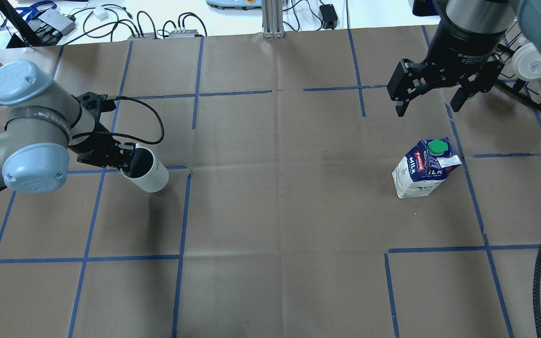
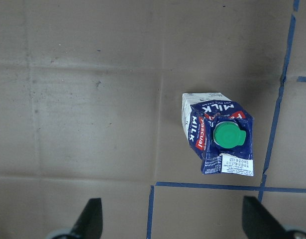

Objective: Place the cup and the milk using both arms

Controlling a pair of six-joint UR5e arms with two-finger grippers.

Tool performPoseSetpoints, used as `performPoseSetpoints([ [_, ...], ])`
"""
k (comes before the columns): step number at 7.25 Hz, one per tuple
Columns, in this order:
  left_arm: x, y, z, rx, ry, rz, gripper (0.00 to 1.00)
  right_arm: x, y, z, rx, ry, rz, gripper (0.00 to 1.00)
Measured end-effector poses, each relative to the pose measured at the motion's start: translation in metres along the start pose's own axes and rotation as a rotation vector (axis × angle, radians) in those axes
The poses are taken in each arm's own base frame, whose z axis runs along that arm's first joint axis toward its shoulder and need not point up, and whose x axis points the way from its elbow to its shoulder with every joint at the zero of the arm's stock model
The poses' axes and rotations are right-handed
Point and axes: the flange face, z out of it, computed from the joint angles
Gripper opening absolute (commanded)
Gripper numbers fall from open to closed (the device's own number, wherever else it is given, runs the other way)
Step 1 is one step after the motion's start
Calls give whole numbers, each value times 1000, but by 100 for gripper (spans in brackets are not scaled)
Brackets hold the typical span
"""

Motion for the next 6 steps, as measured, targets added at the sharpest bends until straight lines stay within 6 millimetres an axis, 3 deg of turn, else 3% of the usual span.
performPoseSetpoints([
  [1, 42, -18, -13, 32, 5, -4, 0, 0, 0, 0, 0, 0, 0, 100],
  [3, 124, -58, -11, 56, 18, 10, 0, 0, 0, 0, 0, 0, 0, 100],
  [5, 194, -91, 16, 52, 9, 39, 1, 0, 0, 0, 0, 0, -1, 100],
  [6, 219, -104, 34, 50, -9, 57, 1, 0, 0, 0, 0, 0, 0, 100],
])
